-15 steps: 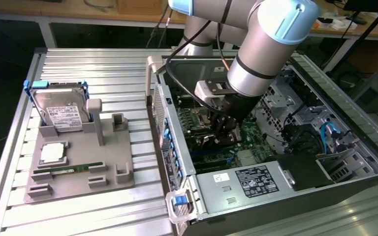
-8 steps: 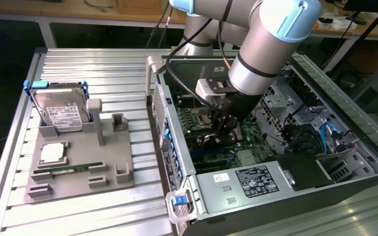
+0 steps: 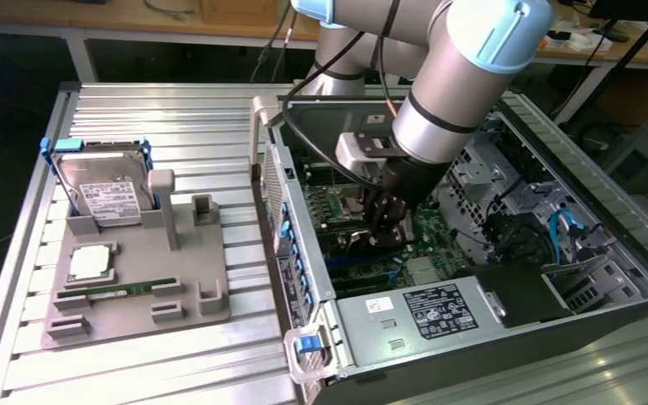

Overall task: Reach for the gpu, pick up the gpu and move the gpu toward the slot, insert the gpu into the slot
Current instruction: 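Insert the gpu into the slot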

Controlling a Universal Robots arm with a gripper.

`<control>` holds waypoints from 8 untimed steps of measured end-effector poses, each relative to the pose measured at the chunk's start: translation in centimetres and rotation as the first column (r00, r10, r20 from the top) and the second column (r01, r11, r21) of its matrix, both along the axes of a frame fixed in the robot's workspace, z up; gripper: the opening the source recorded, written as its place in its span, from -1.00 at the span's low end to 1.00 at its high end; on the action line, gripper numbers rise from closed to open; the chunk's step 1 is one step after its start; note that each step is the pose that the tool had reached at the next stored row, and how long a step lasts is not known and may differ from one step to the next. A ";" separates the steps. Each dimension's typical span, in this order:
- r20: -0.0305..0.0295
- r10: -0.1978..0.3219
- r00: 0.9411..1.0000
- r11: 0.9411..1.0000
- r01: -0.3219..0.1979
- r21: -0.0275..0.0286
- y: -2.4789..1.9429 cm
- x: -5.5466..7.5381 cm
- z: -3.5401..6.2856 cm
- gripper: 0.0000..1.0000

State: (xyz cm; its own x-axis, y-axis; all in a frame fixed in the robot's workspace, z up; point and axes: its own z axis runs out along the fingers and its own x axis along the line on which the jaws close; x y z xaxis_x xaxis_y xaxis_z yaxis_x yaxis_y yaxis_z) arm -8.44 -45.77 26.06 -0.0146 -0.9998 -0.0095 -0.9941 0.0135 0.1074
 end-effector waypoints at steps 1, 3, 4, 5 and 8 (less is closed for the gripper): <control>0.000 -0.003 1.000 1.000 0.003 0.000 0.00 0.0 0.00 -0.47; 0.000 -0.006 1.000 1.000 0.006 0.000 0.00 0.0 -0.01 -0.47; 0.000 -0.006 1.000 1.000 0.006 0.000 0.00 0.0 -0.01 -0.47; 0.000 -0.006 1.000 1.000 0.006 0.000 0.00 0.0 -0.01 -0.47; 0.000 -0.010 1.000 1.000 0.010 0.000 0.00 0.1 -0.04 -0.47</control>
State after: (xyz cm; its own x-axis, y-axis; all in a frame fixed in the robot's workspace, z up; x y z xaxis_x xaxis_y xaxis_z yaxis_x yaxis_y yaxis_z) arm -8.35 -45.77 26.03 -0.0250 -0.9996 -0.0097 -0.9939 0.0238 0.1074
